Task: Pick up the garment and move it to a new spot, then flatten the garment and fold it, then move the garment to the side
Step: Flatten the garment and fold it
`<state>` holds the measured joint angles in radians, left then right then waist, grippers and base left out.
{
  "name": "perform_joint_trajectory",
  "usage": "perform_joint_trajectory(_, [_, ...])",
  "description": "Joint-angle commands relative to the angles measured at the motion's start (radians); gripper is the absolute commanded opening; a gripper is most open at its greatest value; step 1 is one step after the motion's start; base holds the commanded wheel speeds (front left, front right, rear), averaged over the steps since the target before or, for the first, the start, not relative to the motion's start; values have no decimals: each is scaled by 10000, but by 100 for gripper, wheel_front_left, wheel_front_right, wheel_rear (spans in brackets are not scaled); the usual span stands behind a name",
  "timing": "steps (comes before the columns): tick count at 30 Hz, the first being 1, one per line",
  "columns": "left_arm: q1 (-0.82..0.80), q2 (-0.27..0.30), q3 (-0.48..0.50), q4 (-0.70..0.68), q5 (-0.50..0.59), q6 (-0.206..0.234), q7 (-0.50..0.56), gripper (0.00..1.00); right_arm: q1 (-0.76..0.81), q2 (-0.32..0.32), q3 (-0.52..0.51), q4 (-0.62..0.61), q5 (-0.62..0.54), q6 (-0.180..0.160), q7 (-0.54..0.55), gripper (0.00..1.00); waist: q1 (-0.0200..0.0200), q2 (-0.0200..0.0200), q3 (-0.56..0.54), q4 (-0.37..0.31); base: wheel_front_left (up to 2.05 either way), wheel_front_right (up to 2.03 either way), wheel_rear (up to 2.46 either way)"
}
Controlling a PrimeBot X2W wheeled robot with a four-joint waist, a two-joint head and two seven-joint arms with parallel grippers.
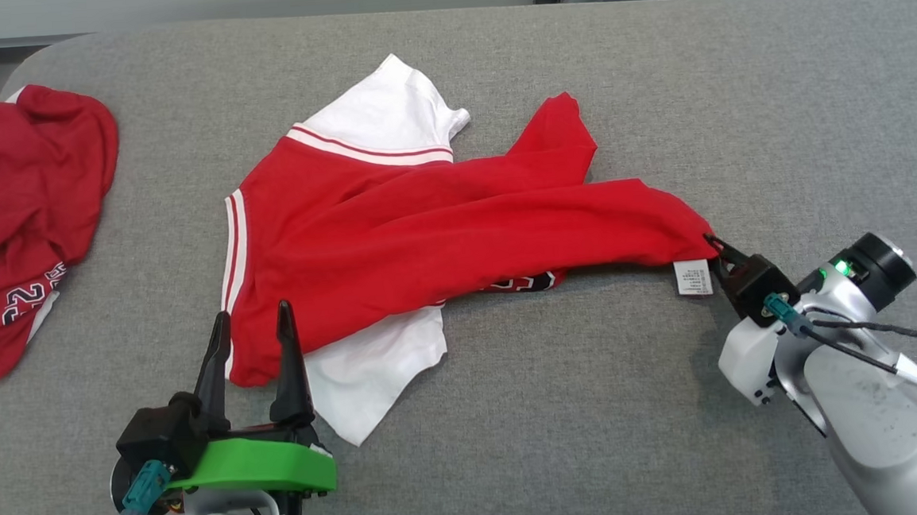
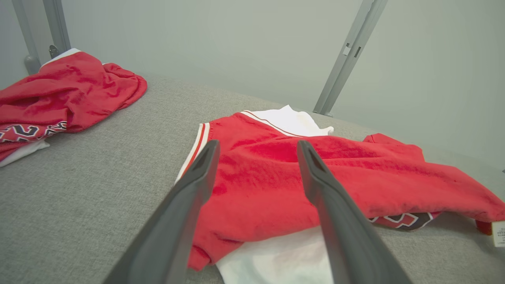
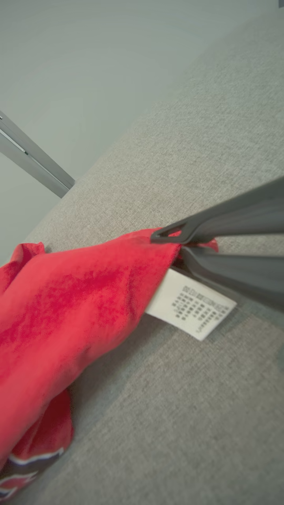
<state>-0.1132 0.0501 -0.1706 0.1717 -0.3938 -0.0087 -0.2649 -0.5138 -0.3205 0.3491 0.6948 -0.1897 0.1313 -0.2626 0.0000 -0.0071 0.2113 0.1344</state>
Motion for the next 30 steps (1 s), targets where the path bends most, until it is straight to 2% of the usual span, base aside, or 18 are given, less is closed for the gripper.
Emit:
perform_joint_trajectory(1, [-112, 8, 15, 36, -10, -11, 2, 100, 341, 248, -182, -34, -55, -10, -26, 0, 0, 71, 7, -48, 0, 0, 0])
perform_joint_trajectory(4, [-104, 8, 21, 64, -3, -4, 2, 100, 746, 604, -487, -234, -86, -10, -26, 0, 0, 71, -28, -91, 0, 0, 0])
perform_joint_trajectory(6, [-69, 8, 28, 76, -2, 3, 2, 100, 1069, 804, -727, -458, -125, -10, -26, 18, 0, 71, -66, -137, 0, 0, 0])
perform_joint_trajectory(9, [3, 8, 69, 82, 20, 14, 2, 100, 1587, 1087, -1163, -934, -171, -10, -26, 27, 0, 71, -149, -250, 0, 0, 0])
perform_joint_trajectory(11, [87, 8, 111, 96, 33, 15, 2, 100, 1954, 1265, -1415, -1296, -223, -10, -26, 44, 0, 71, -221, -351, 0, 0, 0])
perform_joint_trajectory(12, [125, 8, 133, 102, 36, 15, 2, 100, 2115, 1351, -1532, -1456, -230, -10, -26, 60, 0, 71, -245, -410, 0, 0, 0])
perform_joint_trajectory(13, [146, 8, 159, 111, 31, 8, 2, 100, 2266, 1417, -1617, -1610, -246, -10, -26, 90, 0, 71, -262, -467, 0, 0, 0])
perform_joint_trajectory(14, [166, 9, 182, 117, 26, 1, 2, 100, 2403, 1480, -1716, -1754, -255, -10, -26, 100, 0, 71, -289, -520, 0, 0, 0])
perform_joint_trajectory(30, [370, 11, 718, 74, 204, -112, 2, 100, 3517, 2276, -2973, -4002, 320, -10, -26, 100, 0, 71, -837, -1146, 0, 0, 0])
